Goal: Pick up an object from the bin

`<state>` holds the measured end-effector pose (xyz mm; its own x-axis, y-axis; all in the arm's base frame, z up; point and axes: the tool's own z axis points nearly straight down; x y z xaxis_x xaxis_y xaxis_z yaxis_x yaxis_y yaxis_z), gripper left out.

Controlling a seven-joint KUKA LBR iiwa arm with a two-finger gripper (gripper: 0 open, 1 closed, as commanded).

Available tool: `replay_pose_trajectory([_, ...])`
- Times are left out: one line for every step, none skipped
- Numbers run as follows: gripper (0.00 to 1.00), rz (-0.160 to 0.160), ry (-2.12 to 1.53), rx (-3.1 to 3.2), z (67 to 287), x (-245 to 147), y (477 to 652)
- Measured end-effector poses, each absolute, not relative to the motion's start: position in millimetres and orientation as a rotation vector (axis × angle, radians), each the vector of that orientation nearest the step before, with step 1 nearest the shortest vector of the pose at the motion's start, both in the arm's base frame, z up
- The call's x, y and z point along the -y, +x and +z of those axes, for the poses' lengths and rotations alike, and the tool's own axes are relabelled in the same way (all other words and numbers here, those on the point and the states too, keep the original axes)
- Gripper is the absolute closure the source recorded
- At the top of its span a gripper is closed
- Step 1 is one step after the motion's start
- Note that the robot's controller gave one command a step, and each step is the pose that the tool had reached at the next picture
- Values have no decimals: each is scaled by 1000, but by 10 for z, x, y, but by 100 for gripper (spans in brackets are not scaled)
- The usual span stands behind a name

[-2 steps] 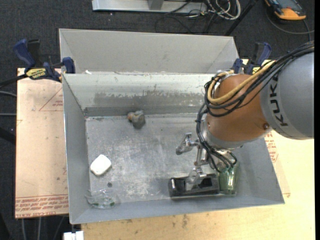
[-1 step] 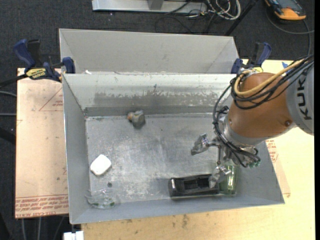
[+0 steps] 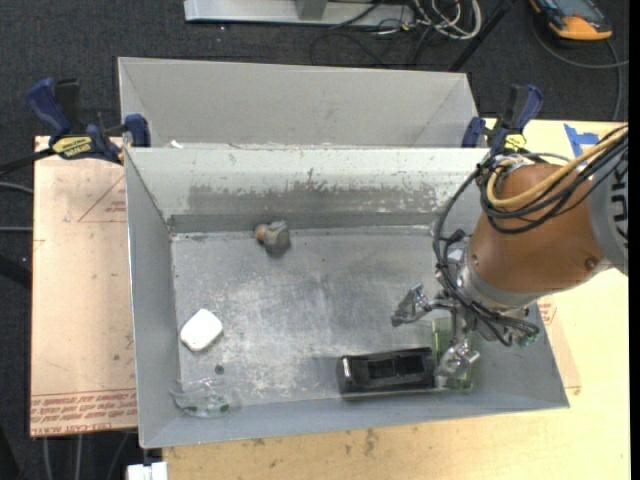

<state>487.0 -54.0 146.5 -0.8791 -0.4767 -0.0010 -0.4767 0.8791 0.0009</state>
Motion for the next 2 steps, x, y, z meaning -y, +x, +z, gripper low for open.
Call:
replay_pose_trajectory([0,-13,-882,-2985,765,524,4942])
replay_pose_trajectory([100,-4,-764,-3029,764,560,4965])
